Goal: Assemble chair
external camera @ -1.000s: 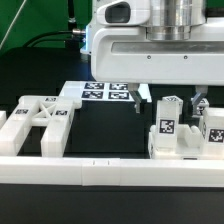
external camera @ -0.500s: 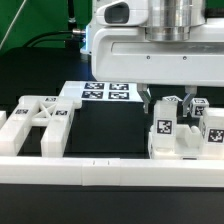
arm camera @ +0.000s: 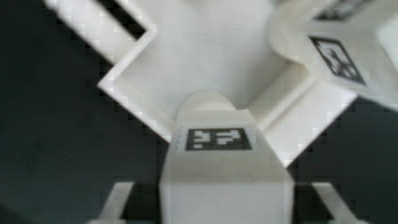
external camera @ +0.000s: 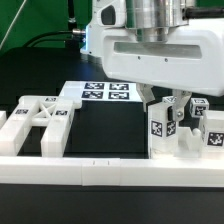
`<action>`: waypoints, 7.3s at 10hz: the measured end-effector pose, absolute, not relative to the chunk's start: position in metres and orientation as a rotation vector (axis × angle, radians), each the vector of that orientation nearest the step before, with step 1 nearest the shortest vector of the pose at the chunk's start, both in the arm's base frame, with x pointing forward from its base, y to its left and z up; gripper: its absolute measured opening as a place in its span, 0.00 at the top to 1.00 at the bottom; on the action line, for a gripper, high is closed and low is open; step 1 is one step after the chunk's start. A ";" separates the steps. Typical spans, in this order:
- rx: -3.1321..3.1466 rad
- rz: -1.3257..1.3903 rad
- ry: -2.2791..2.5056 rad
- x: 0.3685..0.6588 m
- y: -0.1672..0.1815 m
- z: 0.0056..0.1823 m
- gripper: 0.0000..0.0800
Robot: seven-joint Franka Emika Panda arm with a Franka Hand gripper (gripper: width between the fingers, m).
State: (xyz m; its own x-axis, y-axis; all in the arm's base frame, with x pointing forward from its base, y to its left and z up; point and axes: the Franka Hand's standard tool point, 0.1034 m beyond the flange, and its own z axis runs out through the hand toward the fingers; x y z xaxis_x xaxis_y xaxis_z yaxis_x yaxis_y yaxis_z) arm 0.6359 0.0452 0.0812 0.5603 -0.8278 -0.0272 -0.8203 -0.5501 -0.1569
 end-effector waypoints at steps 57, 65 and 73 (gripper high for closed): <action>-3.096 -0.092 0.133 0.648 0.046 0.081 0.19; -3.105 -0.094 -0.120 0.647 0.045 0.080 0.64; -2.774 -0.079 1.302 0.648 0.049 0.079 0.64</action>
Offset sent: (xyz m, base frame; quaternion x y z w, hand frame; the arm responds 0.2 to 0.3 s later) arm 0.0023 -0.0020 -0.0067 -0.0171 -0.0626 0.2666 0.9616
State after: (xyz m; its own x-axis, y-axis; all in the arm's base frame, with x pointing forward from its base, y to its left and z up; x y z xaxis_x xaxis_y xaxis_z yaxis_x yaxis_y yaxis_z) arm 0.6480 0.0486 0.0786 0.6383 -0.7696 0.0142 -0.7657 -0.6367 -0.0906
